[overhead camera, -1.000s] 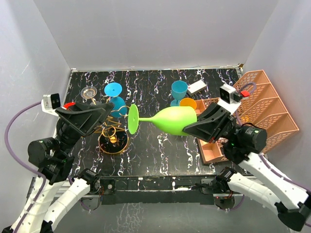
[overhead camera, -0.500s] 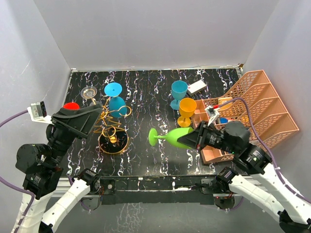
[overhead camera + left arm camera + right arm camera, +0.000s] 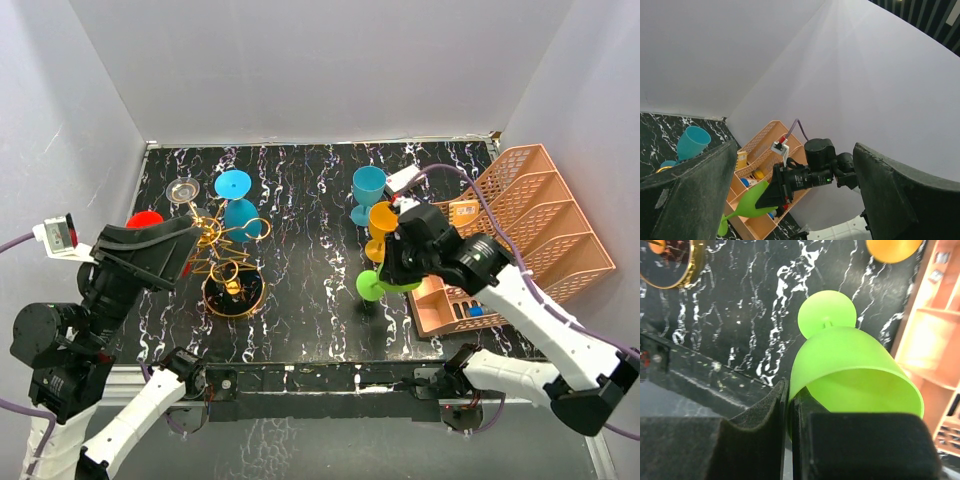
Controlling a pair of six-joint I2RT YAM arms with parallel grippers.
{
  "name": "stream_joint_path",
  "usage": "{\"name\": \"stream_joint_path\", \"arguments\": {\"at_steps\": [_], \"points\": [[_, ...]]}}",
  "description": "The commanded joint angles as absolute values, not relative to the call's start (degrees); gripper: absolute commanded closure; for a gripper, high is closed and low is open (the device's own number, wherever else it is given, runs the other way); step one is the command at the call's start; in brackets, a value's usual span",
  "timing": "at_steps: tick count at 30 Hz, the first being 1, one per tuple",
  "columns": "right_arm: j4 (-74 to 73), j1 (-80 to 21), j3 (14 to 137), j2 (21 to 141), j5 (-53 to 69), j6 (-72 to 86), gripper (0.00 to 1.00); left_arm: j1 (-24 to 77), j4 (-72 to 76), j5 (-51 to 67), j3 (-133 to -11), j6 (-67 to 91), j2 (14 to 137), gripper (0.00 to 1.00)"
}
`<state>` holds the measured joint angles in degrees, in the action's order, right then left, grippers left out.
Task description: Take the wine glass off the wine glass rack
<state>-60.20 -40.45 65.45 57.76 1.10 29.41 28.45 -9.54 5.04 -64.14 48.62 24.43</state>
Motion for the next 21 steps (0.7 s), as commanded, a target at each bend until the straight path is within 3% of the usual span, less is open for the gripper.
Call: {"name": "stream_joint_path", "arguments": {"at_steps": [1,8,21], "points": [[-63.0,-40.5,71.7,62.5,-5.7,20.4,0.92,28.2,-11.1,4.2,-66.1,45.7,24.2,0.03],[-63.1,-40.4,76.4,70.7,-11.7,17.2,0.92,28.3,-14.7,3.1,-68.9,44.2,24.9,0.03],[-60.3,-40.4,76.9,79.7,-5.4,14.1,0.92,28.3,-17.6,1.4,-70.0,43.7,23.3,0.03]]}}
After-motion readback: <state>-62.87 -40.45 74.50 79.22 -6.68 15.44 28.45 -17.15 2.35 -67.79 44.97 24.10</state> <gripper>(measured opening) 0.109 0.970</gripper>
